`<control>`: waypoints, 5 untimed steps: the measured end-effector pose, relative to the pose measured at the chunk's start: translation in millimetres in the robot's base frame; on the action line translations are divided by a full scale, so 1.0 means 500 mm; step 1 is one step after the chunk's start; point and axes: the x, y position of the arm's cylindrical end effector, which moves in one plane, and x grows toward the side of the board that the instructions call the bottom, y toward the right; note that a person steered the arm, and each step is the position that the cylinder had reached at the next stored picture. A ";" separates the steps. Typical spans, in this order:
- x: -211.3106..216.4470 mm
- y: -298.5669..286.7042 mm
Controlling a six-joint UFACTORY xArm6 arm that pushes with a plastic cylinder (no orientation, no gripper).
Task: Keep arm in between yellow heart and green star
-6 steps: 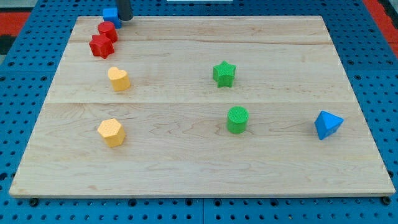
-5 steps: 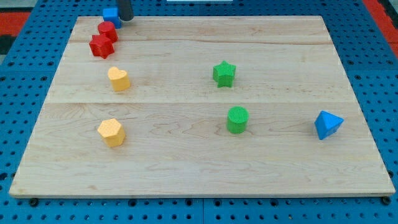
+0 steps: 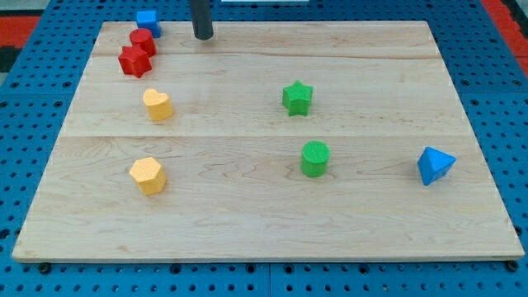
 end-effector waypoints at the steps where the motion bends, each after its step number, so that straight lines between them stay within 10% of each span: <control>1: 0.021 0.021; 5: 0.275 0.034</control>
